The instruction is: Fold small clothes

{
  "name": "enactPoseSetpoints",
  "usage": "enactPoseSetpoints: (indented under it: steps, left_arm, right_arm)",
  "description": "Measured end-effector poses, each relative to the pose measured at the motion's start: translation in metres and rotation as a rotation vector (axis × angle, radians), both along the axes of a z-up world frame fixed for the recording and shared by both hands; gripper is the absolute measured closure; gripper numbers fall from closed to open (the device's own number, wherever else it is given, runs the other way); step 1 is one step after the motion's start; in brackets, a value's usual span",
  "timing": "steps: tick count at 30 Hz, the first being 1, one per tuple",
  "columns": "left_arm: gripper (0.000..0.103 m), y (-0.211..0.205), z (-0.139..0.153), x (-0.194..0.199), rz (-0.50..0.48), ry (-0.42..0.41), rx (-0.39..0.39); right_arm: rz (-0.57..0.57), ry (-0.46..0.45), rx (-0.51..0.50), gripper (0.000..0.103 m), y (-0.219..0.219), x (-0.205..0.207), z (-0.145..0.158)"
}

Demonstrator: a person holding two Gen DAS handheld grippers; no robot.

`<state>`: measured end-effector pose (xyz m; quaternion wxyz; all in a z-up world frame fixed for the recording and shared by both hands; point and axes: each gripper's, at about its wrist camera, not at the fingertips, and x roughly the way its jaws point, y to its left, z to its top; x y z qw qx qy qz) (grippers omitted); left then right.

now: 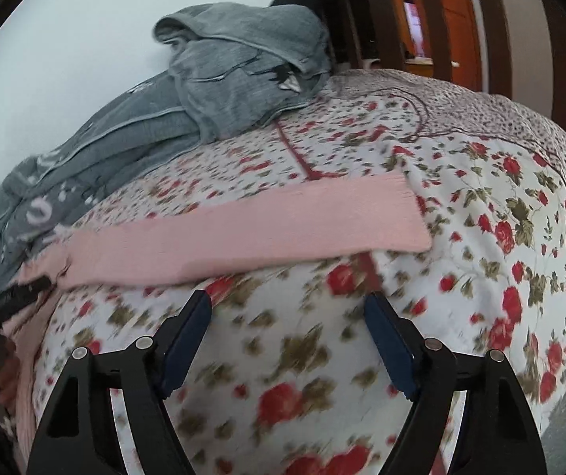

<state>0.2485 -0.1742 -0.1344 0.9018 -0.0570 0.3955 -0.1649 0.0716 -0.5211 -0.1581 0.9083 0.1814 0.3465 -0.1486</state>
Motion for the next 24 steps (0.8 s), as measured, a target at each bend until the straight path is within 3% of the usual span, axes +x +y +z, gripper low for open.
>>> enactPoseSetpoints:
  steps: [2, 7, 15, 20, 24]
  left_arm:
    - [0.016, 0.01, 0.008, -0.01, -0.012, -0.021, -0.044]
    - [0.016, 0.046, 0.023, -0.031, 0.044, -0.072, 0.048]
    - [0.016, 0.165, 0.046, -0.041, 0.225, -0.1, 0.119]
    - [0.016, 0.225, 0.04, -0.035, 0.311, -0.092, 0.193]
    - [0.016, 0.262, 0.027, -0.02, 0.339, -0.075, 0.235]
  right_arm:
    - [0.037, 0.002, -0.005, 0.023, 0.011, -0.003, 0.007]
    - [0.112, -0.044, -0.021, 0.023, 0.047, 0.001, 0.033]
    - [0.286, -0.086, -0.054, 0.023, 0.152, 0.028, 0.058]
    - [0.354, -0.077, -0.143, 0.023, 0.211, 0.05, 0.063]
    - [0.391, -0.076, -0.159, 0.023, 0.236, 0.074, 0.067]
